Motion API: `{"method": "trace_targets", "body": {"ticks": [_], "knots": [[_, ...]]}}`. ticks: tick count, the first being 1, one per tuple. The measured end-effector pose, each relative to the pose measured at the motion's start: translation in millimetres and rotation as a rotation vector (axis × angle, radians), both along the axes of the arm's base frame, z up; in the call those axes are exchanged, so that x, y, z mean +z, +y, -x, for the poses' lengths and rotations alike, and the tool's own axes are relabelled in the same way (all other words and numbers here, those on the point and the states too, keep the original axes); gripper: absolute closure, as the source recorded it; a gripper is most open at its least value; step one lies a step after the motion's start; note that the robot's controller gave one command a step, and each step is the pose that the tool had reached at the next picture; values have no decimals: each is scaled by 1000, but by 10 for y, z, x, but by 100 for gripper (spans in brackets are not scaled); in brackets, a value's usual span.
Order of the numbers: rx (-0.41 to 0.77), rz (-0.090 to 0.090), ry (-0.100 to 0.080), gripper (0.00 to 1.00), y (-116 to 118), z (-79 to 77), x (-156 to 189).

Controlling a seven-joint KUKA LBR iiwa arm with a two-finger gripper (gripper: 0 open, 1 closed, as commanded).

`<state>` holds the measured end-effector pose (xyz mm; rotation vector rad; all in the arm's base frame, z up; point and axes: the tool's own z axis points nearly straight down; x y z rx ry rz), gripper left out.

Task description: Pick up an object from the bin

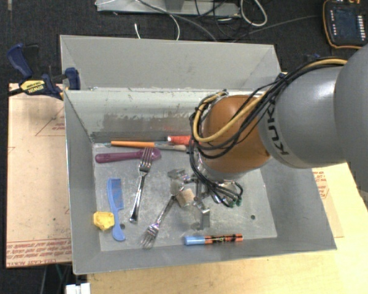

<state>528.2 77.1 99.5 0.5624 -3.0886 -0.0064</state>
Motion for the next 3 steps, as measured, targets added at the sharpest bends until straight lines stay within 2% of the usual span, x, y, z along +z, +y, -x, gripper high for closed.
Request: {"method": "trace_targets", "body": {"ticks": [1,2,3], "knots": [[-177,-4,-18,0,-124,78,-295],[6,-3,-3,100,-163,-139,-279],[6,-3,-4,100,-163,-139,-278]]}}
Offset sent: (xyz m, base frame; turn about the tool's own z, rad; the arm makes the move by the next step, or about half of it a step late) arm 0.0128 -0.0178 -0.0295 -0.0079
